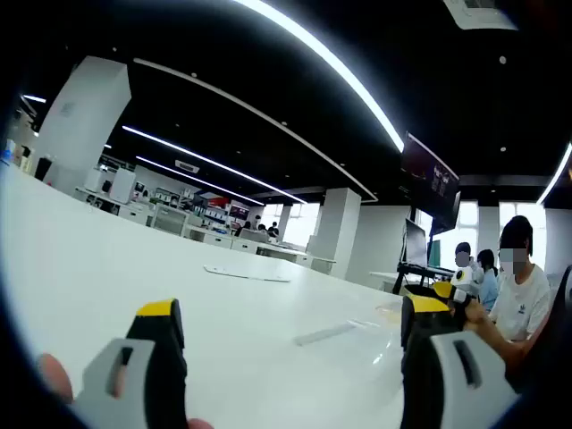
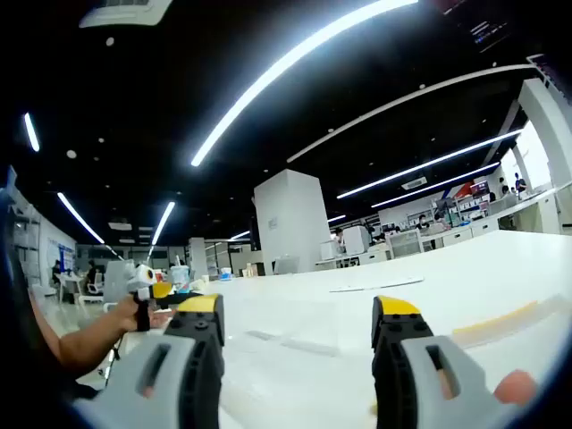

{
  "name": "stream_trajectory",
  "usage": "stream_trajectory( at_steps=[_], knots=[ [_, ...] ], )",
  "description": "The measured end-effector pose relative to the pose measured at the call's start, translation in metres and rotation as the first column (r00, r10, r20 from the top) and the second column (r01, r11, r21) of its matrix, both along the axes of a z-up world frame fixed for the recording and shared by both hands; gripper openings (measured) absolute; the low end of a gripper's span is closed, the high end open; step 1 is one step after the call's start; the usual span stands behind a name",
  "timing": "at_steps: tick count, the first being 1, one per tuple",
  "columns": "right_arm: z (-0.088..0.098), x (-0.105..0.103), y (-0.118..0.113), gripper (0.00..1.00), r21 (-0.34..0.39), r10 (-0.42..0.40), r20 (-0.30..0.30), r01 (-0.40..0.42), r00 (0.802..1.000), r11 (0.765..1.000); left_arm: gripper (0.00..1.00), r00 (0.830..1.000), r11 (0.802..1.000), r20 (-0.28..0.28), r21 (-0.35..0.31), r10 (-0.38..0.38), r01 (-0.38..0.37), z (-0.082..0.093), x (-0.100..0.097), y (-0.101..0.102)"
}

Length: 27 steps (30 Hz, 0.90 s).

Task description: Snap each plastic latch of the storage box into its locked position after aligning the lid with the box until every specified latch is closed and the lid sits flush.

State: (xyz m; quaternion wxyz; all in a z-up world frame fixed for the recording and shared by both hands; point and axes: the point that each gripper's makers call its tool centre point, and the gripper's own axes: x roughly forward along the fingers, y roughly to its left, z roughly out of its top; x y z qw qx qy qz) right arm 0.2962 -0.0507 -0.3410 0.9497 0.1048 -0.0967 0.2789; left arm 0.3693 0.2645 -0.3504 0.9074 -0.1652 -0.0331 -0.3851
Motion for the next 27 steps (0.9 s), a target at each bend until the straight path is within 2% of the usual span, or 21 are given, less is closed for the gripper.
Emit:
stream_trajectory(
  at_steps=[2,5,8,11,14,16,18,20,27],
  knots=[
    [0.004,-0.002,-0.003,0.69,0.008,-0.01,0.02,0.009,1.0,1.0,1.0,1.0,1.0,0.001,-0.002,0.001,-0.001,0.0,0.0,0.001],
    [0.002,0.001,-0.003,0.69,0.024,-0.002,-0.003,0.002,1.0,1.0,1.0,1.0,1.0,-0.002,-0.002,0.006,-0.006,0.0,-0.001,-0.001],
    [0.0,-0.001,0.001,0.64,0.019,0.019,-0.013,-0.018,1.0,1.0,0.98,1.0,1.0,0.001,0.012,0.007,-0.007,-0.002,-0.002,0.0],
    [0.001,-0.002,0.0,0.61,0.028,0.032,-0.014,-0.032,0.999,0.999,0.87,1.0,1.0,-0.004,0.029,0.006,-0.006,-0.005,-0.003,0.0],
    [0.0,-0.005,0.003,0.54,0.044,0.056,-0.023,-0.055,0.998,0.998,0.86,1.0,1.0,-0.01,0.01,0.008,-0.008,-0.004,-0.003,0.001],
    [0.0,-0.004,0.002,0.52,0.042,0.047,-0.023,-0.046,0.999,0.998,0.83,1.0,1.0,-0.011,0.014,0.02,-0.02,-0.004,0.005,0.01],
    [0.001,-0.005,0.001,0.51,0.047,0.045,-0.021,-0.044,0.999,0.998,0.83,0.999,0.999,0.004,0.032,0.039,-0.039,-0.003,0.01,0.016],
    [0.0,-0.005,0.003,0.51,0.041,0.044,-0.023,-0.043,0.999,0.998,0.83,0.999,0.999,0.013,0.035,0.04,-0.041,-0.003,0.006,0.011],
    [-0.002,-0.005,0.006,0.51,0.03,0.044,-0.03,-0.043,0.999,0.999,0.82,0.999,0.999,0.007,0.032,0.037,-0.038,-0.004,0.001,0.007]
  ],
)
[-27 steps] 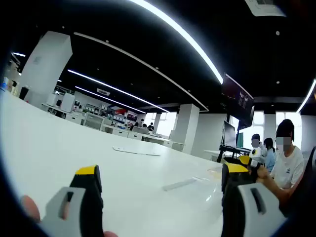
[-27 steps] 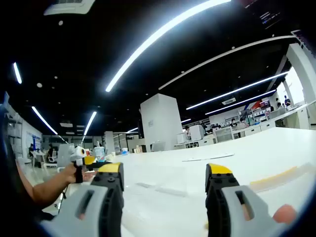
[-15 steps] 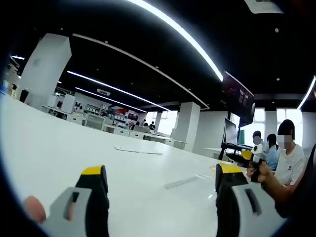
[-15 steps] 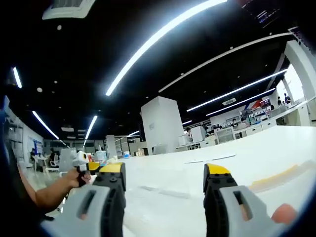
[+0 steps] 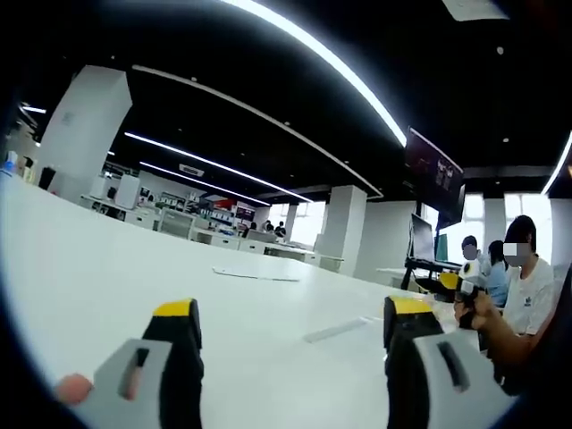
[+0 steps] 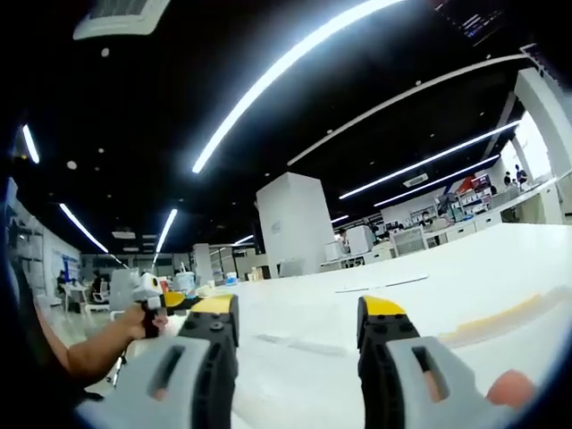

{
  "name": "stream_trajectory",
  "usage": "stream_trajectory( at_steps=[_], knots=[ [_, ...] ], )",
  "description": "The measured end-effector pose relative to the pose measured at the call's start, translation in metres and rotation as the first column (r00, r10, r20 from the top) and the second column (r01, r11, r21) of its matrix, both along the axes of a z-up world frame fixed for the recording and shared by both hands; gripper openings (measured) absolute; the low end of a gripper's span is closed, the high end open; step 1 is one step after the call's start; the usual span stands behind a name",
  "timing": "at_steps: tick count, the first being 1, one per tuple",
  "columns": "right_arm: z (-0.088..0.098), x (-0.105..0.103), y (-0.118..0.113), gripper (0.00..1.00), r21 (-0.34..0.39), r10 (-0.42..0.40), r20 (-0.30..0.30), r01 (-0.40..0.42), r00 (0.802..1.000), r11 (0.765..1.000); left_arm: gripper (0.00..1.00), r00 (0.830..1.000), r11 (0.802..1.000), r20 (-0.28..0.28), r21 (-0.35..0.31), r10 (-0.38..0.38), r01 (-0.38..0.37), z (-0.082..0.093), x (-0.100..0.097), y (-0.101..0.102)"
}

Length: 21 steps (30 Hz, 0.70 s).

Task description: Snap each plastic latch of the storage box into its locked position after aligning the lid with the box until every specified latch is closed and the lid sits flush.

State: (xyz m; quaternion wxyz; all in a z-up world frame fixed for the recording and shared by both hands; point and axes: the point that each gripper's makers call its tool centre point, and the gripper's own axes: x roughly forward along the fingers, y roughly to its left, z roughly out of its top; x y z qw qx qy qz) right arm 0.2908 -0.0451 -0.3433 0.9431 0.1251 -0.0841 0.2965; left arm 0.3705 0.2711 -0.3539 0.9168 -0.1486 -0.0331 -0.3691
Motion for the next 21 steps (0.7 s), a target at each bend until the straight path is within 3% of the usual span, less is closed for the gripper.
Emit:
stream_trajectory(
  at_steps=[2,5,8,11,17,19,21],
  knots=[
    [0.0,0.001,-0.001,0.53,0.003,-0.006,-0.004,0.006,1.0,1.0,0.86,1.0,1.0,-0.003,-0.003,0.004,-0.004,0.0,-0.001,-0.002],
    [0.002,0.003,-0.006,0.64,0.02,-0.037,0.001,0.037,0.999,0.999,0.97,0.999,0.999,0.01,-0.005,0.045,-0.044,0.002,0.005,0.003],
    [0.008,0.001,-0.011,0.71,0.052,-0.047,0.031,0.045,0.998,0.998,0.94,0.999,0.998,0.014,-0.045,0.041,-0.041,0.008,0.006,0.01],
    [0.009,0.002,-0.012,0.8,0.043,-0.068,0.04,0.066,0.997,0.997,0.95,0.999,0.998,0.009,-0.029,0.052,-0.052,0.005,0.008,0.009],
    [0.011,0.001,-0.014,0.82,0.061,-0.082,0.044,0.08,0.996,0.995,0.96,0.998,0.997,-0.004,-0.039,0.062,-0.062,0.004,0.008,0.009],
    [0.011,0.002,-0.015,0.87,0.066,-0.094,0.043,0.092,0.995,0.994,0.87,0.999,0.999,-0.025,-0.042,0.022,-0.023,0.001,0.003,0.003],
    [0.012,0.0,-0.011,0.87,0.091,-0.063,0.038,0.06,0.997,0.994,0.86,0.999,0.999,-0.021,-0.028,0.03,-0.03,0.001,0.002,0.001]
  ],
)
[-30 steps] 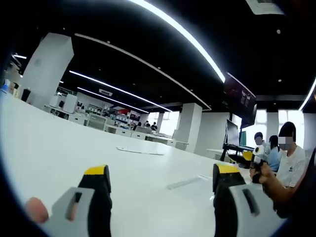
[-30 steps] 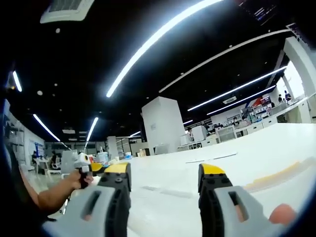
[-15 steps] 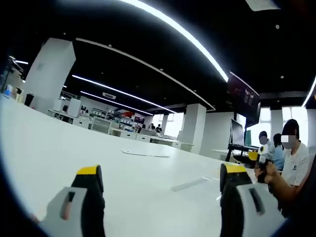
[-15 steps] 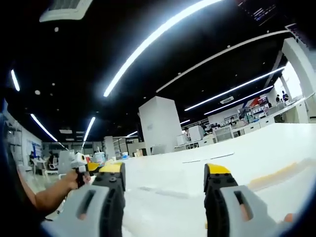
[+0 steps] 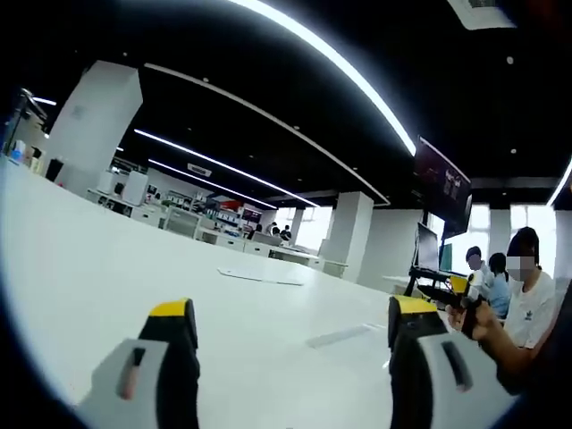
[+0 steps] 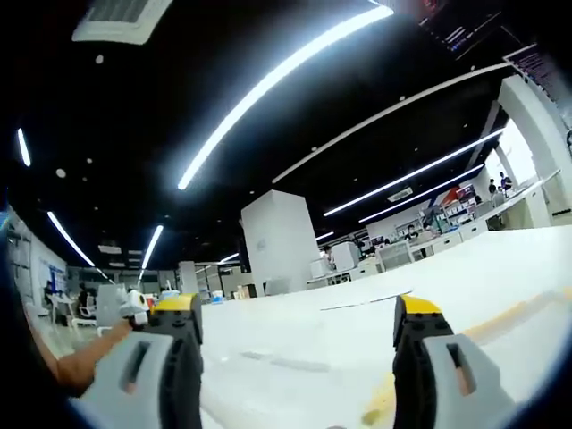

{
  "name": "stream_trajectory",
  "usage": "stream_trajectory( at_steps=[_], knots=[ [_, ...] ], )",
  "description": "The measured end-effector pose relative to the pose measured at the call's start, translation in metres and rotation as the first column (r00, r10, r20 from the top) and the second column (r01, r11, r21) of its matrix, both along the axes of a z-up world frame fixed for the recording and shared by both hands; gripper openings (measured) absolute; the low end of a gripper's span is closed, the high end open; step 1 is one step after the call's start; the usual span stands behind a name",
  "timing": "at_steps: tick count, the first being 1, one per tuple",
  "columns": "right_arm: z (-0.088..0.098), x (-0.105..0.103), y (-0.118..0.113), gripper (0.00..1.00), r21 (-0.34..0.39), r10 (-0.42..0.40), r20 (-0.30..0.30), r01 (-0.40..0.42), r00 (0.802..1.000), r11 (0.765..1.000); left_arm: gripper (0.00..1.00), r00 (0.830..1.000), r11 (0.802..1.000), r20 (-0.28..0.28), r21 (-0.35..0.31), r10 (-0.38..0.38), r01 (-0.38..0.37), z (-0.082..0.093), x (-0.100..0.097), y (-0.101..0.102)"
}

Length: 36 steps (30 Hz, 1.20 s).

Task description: Snap each plastic latch of the storage box into its locked position after aligning the lid with the box until every specified latch is closed and the lid sits flush.

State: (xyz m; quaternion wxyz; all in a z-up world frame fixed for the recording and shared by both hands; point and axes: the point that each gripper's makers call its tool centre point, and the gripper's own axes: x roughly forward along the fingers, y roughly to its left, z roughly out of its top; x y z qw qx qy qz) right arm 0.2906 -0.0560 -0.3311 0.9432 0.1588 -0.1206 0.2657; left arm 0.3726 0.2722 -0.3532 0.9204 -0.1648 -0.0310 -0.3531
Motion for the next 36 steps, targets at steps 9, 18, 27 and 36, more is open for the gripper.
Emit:
stream_trajectory(
  at_steps=[9,18,27,36],
  knots=[
    [-0.003,-0.002,0.008,0.85,-0.05,0.005,0.004,-0.005,1.0,0.999,0.9,1.0,1.0,0.006,-0.008,0.005,-0.005,0.002,-0.002,-0.001],
    [-0.001,-0.002,0.004,0.85,-0.03,0.001,0.006,-0.001,1.0,1.0,0.94,1.0,1.0,0.01,-0.008,0.027,-0.026,0.003,-0.002,-0.002],
    [-0.001,-0.001,0.004,0.86,-0.032,0.011,0.002,-0.011,1.0,0.999,0.93,1.0,1.0,0.005,-0.006,0.014,-0.014,0.002,0.001,-0.001],
    [-0.008,0.001,0.003,0.82,-0.076,-0.007,-0.012,0.006,1.0,0.997,0.81,0.999,0.999,-0.034,-0.04,0.002,-0.003,0.001,0.002,0.005]
  ],
)
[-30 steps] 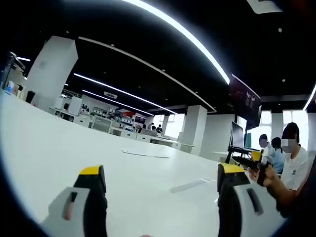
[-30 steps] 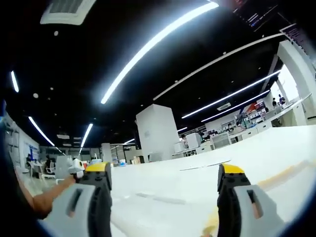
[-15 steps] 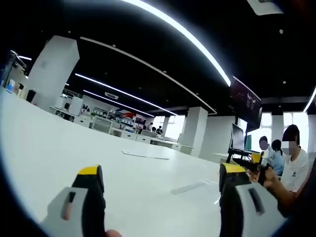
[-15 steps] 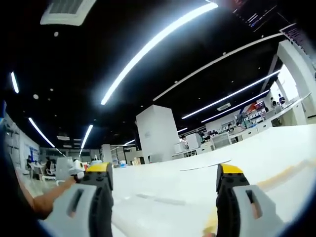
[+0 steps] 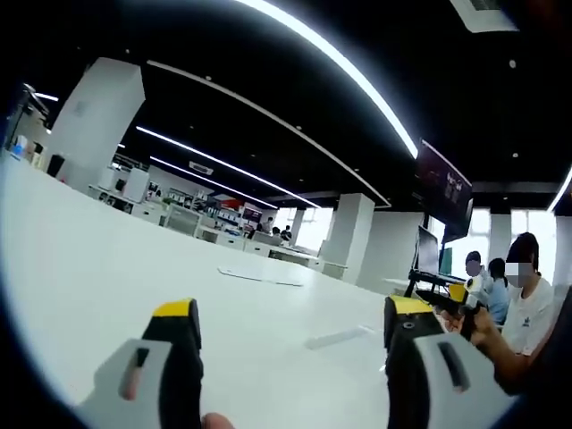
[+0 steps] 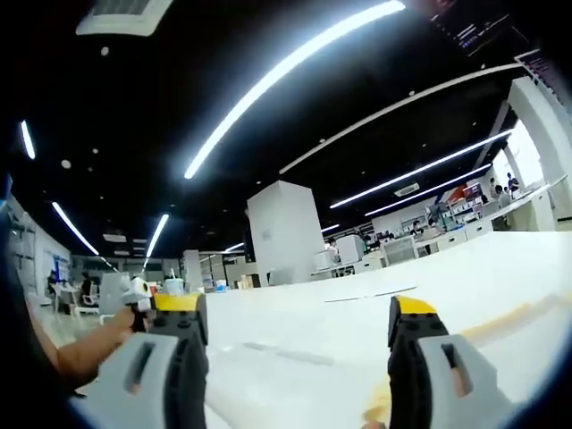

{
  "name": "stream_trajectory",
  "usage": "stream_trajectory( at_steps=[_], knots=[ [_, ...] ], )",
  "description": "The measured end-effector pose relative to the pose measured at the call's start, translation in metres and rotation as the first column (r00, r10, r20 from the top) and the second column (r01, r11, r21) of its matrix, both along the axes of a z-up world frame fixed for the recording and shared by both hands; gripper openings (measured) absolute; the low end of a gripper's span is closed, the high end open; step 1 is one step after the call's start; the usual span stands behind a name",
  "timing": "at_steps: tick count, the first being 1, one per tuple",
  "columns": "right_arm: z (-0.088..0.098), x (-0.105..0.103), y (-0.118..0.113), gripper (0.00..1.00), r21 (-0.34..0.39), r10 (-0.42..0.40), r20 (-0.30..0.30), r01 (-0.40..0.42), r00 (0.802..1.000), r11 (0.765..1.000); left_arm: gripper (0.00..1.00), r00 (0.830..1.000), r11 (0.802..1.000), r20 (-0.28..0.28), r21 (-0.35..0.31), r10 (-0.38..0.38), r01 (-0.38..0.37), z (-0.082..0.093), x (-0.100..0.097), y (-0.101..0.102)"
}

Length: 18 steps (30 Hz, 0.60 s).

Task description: Snap each plastic latch of the storage box into its locked position after aligning the lid with the box until every specified latch is closed and the lid sits flush.

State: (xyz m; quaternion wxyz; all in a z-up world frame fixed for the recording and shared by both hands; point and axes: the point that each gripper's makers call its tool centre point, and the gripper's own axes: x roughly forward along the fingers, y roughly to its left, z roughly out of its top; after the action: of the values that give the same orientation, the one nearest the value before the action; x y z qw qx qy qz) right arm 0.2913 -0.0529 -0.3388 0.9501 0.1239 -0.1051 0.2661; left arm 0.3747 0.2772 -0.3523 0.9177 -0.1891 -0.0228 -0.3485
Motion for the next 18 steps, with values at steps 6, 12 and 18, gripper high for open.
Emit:
stream_trajectory(
  at_steps=[6,12,18],
  knots=[
    [-0.0011,-0.0005,-0.0012,0.78,-0.015,-0.007,0.003,0.007,1.0,1.0,0.73,0.999,1.0,-0.029,0.015,-0.02,0.02,-0.0054,-0.0036,-0.0053],
    [-0.0052,-0.0004,0.0032,0.75,-0.079,-0.002,0.006,0.003,1.0,0.997,0.68,0.998,0.998,-0.026,0.042,-0.049,0.05,-0.0063,-0.0051,-0.0075],
    [-0.006,0.0012,-0.0026,0.81,-0.059,-0.01,-0.002,0.009,1.0,0.998,0.78,1.0,0.999,-0.006,0.052,-0.016,0.017,-0.004,-0.0013,-0.0004]
  ],
)
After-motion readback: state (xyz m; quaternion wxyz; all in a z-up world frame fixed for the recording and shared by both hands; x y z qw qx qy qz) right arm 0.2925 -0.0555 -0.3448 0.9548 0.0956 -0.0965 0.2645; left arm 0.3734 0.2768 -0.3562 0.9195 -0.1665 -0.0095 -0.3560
